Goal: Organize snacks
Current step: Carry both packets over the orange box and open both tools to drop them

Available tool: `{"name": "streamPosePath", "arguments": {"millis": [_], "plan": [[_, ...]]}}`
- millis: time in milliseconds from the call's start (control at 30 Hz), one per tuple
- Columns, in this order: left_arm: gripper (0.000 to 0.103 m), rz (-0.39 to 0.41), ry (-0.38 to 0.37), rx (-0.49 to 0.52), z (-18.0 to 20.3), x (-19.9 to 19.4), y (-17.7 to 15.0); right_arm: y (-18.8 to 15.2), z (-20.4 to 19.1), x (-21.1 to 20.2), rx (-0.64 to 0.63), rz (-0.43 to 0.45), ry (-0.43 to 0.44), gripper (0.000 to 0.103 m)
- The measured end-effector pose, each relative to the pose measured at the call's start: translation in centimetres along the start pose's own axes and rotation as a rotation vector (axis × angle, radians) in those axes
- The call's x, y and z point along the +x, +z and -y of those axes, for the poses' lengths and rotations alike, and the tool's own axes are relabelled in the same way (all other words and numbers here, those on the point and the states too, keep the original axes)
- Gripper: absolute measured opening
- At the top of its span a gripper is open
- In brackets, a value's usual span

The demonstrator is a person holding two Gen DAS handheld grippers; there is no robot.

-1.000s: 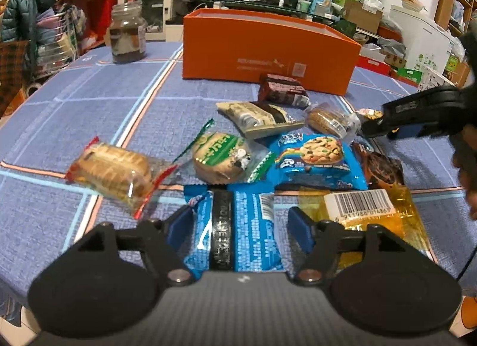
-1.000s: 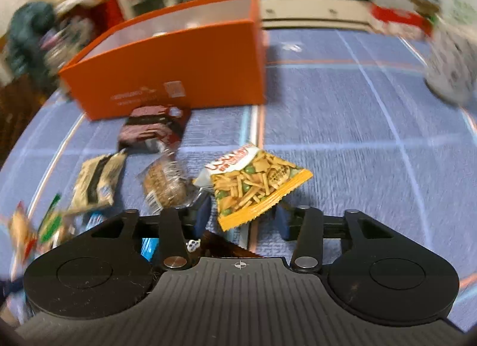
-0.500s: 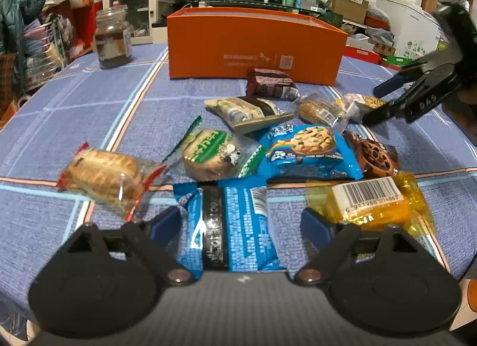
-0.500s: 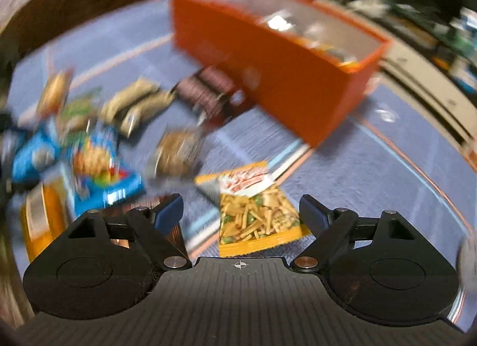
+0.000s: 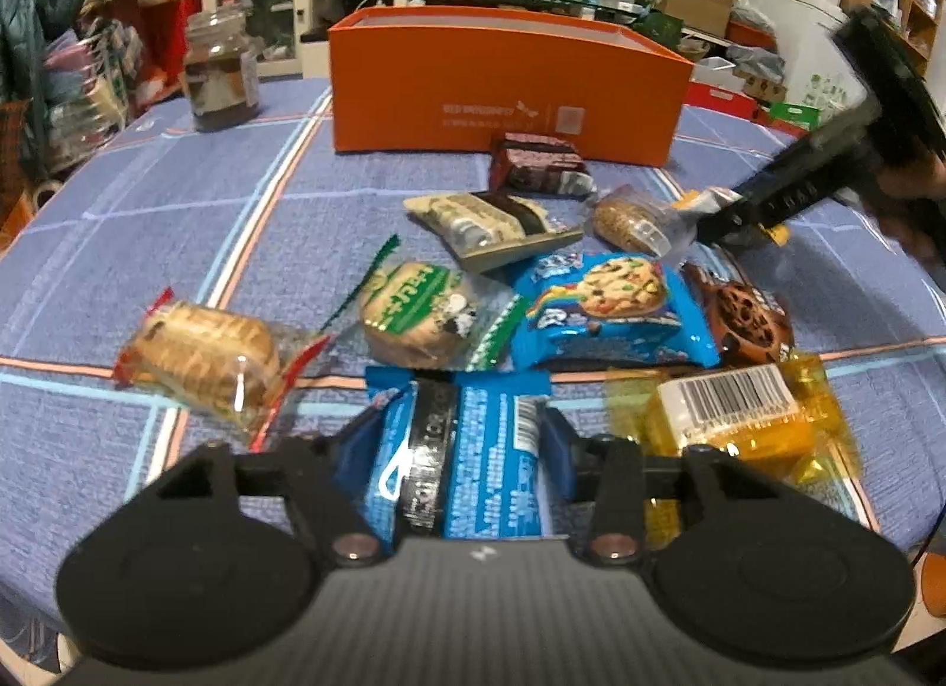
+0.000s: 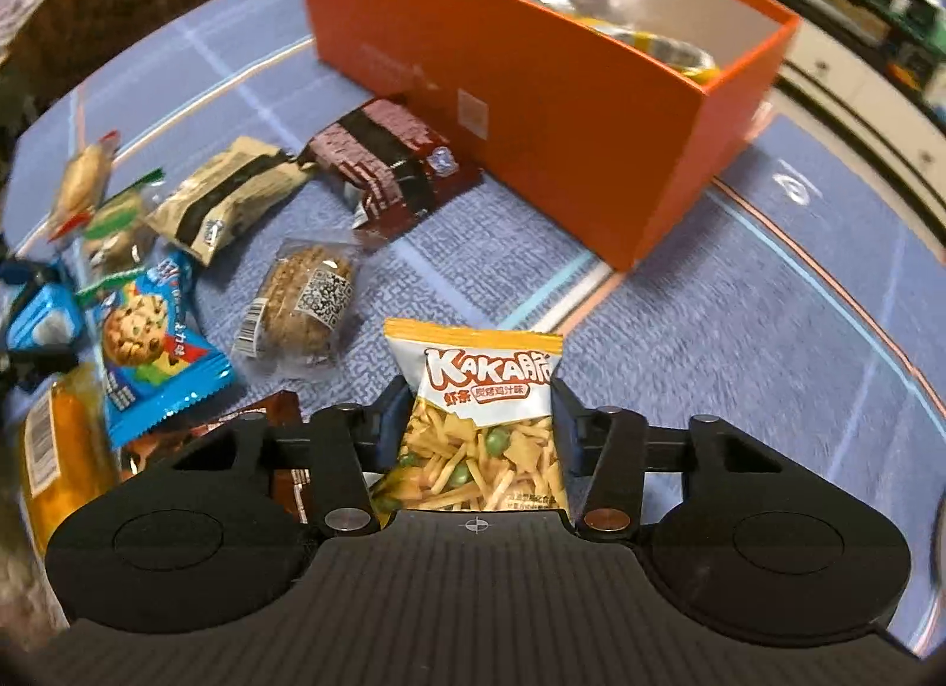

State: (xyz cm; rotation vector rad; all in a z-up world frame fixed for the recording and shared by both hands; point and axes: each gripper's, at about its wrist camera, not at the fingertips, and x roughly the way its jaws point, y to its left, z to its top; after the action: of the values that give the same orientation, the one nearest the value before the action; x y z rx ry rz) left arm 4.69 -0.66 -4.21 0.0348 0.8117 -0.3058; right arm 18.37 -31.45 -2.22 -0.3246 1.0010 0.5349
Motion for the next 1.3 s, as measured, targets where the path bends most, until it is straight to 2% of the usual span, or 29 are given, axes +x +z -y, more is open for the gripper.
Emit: {"name": "streamPosePath", "arguments": {"millis": [133,267,433,533,633,767,1067,1300], "plan": [[0.042,-0.010,-0.009,-0.021,-0.5,-0.1,0.2,-1.2,-2.4,-0.9,0.080,0.009,-0.118,0.030],[0.043,-0.022,-0.011,-0.057,-1.0,-0.2,0.5,-2.2,-4.9,-1.2,0.143,0.031,-0.276,0.029],[0.043,-0.028,0.002,-0.081,-1.4,-0.4,0.7,-3.5,-6.1,-2.0,0.297,0.087,-0.364,0.029],[0.043,-0.011,-0.008,-0.077,-1.3,-1.1,0.9,-4.5,-6.2,-3.3,0.425,0.148,-0.370,0.029],[0.043,0.004,-0.015,-0.064,-1.1,-1.7,1.2,-4.3,-7.0,-4.9,0.424,0.184,-0.424,0.029],[0.043,0.012,-0.022,-0.077,-1.6,-1.9,1.5,-4.3,-7.6,-6.9,0.497,0.251,-0.399,0.028],[0.043,0.115,-0.050,-0.110,-3.8,-4.4,2.8,-4.2,-8.4,-7.4,0.499,0.289,-0.390,0.029],[0.043,0.188,-0.001,-0.005,-2.4,-5.3,2.8,-3.8,-8.5,-6.9,0.479,0.300,-0.391,0.029]]}}
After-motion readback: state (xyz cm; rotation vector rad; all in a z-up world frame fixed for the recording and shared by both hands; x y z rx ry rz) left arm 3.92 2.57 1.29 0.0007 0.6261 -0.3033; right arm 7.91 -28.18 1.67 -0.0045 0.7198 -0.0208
